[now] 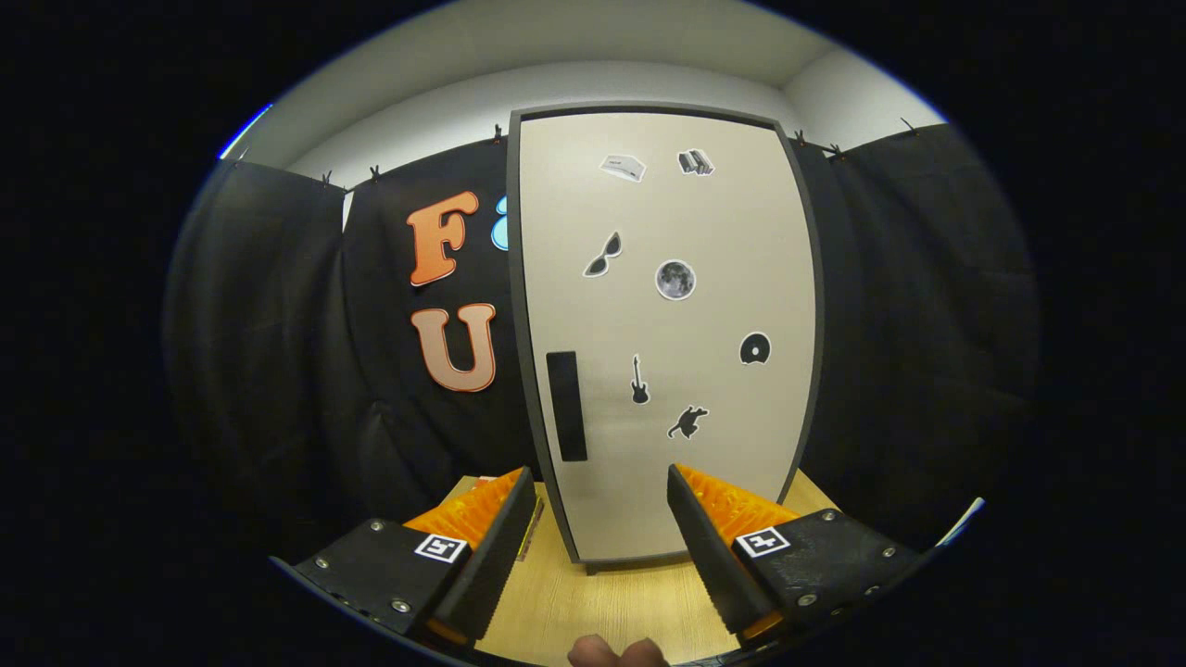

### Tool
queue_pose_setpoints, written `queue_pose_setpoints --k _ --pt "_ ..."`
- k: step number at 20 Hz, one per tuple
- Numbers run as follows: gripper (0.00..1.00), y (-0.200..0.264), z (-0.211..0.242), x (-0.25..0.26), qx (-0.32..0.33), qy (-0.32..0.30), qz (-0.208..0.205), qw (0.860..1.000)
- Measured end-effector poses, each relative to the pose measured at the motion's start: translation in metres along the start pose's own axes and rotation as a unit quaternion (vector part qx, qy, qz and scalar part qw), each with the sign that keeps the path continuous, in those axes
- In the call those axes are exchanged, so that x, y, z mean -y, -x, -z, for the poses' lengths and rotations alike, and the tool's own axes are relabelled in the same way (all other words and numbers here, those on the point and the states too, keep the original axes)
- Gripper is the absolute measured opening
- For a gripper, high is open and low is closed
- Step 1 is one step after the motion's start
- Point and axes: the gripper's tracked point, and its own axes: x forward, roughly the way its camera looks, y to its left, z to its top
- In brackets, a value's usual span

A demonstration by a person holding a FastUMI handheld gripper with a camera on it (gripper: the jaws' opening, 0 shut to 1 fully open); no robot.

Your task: Open the shoe cabinet door, grab the shoes and put them into the shoe cabinet, then close the shoe cabinet door.

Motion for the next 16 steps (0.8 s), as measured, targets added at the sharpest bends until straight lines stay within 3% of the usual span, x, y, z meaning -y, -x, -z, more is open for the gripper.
queue_pose_setpoints --k 16 --pt "0.9 0.127 -0.032 0.084 0.052 -0.001 -0.014 0.999"
